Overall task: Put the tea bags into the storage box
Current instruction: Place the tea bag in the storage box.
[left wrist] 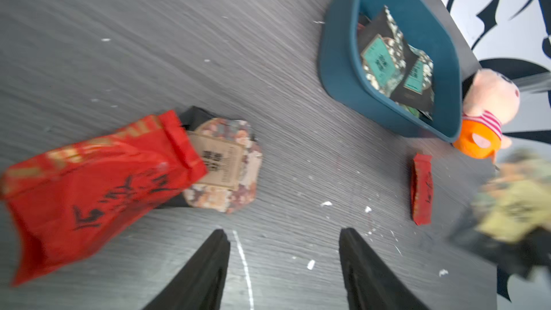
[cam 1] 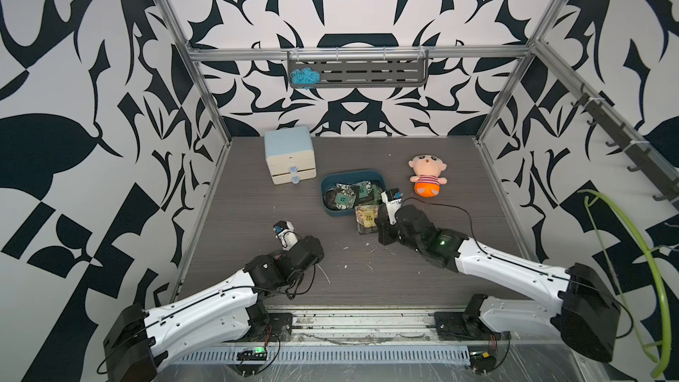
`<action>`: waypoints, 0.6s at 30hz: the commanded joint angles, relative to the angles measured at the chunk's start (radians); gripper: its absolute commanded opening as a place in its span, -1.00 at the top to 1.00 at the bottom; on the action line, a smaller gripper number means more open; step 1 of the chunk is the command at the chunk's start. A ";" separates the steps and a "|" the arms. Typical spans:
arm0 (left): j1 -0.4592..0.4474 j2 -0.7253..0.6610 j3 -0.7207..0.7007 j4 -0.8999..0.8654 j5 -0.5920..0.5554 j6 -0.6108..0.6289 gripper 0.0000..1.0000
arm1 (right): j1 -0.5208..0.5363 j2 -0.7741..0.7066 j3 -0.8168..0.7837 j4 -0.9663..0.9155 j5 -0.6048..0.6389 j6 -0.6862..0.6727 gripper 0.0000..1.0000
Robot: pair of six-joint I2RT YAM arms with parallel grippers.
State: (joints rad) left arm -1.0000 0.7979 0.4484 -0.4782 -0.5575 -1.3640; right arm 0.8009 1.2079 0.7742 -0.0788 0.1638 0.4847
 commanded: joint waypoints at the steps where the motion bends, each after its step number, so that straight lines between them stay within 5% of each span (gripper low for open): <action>1: 0.001 -0.063 -0.050 -0.070 -0.054 -0.062 -0.30 | -0.070 0.066 0.162 -0.112 0.034 -0.029 1.00; 8: 0.001 -0.165 -0.111 -0.091 -0.023 -0.050 -0.23 | -0.141 0.363 0.422 -0.161 -0.165 -0.004 1.00; 18: 0.001 -0.199 -0.112 -0.161 0.006 -0.046 -0.19 | -0.152 0.678 0.677 -0.274 -0.164 -0.002 1.00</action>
State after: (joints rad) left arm -1.0000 0.6094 0.3489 -0.5823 -0.5591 -1.4139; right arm 0.6548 1.8793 1.3842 -0.2996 0.0044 0.4835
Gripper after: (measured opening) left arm 0.594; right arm 0.036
